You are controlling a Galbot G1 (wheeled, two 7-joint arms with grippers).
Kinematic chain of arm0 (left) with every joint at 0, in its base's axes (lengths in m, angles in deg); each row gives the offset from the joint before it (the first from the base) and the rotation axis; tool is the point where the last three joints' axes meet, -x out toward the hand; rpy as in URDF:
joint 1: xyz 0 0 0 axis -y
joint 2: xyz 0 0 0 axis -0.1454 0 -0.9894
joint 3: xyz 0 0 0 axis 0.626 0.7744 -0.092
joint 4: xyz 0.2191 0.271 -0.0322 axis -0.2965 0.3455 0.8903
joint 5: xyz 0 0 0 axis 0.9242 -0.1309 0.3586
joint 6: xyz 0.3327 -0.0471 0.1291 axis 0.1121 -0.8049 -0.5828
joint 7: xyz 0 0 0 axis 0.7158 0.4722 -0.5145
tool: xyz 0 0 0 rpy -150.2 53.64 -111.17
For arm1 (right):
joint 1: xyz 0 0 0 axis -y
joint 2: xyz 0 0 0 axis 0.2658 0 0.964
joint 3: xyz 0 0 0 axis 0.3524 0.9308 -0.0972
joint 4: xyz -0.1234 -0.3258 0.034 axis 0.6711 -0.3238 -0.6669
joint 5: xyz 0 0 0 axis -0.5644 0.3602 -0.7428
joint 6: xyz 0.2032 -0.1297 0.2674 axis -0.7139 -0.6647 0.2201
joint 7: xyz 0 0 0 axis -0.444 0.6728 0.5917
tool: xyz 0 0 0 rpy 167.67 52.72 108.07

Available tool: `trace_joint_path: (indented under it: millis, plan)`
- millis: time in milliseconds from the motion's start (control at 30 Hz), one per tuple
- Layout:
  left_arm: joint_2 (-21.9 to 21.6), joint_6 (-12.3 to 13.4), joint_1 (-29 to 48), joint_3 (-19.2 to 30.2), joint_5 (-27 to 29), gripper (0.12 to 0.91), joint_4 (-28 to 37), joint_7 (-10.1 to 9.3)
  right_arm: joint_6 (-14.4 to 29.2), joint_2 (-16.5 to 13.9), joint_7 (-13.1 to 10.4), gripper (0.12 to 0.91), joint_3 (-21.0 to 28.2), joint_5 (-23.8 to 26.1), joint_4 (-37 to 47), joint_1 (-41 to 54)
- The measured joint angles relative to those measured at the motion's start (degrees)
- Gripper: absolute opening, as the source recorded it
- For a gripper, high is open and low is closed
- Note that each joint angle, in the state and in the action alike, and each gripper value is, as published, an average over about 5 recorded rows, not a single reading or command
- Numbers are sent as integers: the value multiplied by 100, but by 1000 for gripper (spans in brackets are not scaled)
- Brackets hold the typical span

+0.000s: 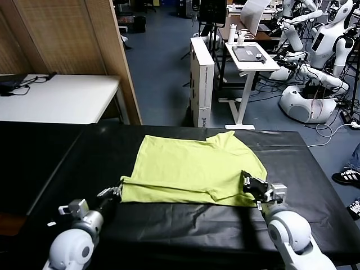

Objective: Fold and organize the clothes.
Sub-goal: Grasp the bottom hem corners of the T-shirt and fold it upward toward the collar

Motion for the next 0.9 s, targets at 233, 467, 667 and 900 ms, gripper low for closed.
trace_joint_path:
  millis: [233, 467, 667, 900]
  plan:
    - [-55, 6, 164, 117, 19, 145, 158, 23, 1, 6, -1, 140, -77, 0, 59, 14]
    - [-56, -13, 255, 218, 113, 145, 247, 29, -12, 9, 59, 167, -120, -128, 33, -16]
    - [-46, -48, 180, 166, 221, 220, 183, 20, -79, -124, 213, 483, -248, -202, -213, -187]
    - [-41, -87, -19, -8, 262, 641, -29, -11, -78, -382, 336, 868, -508, -170, -697, -703]
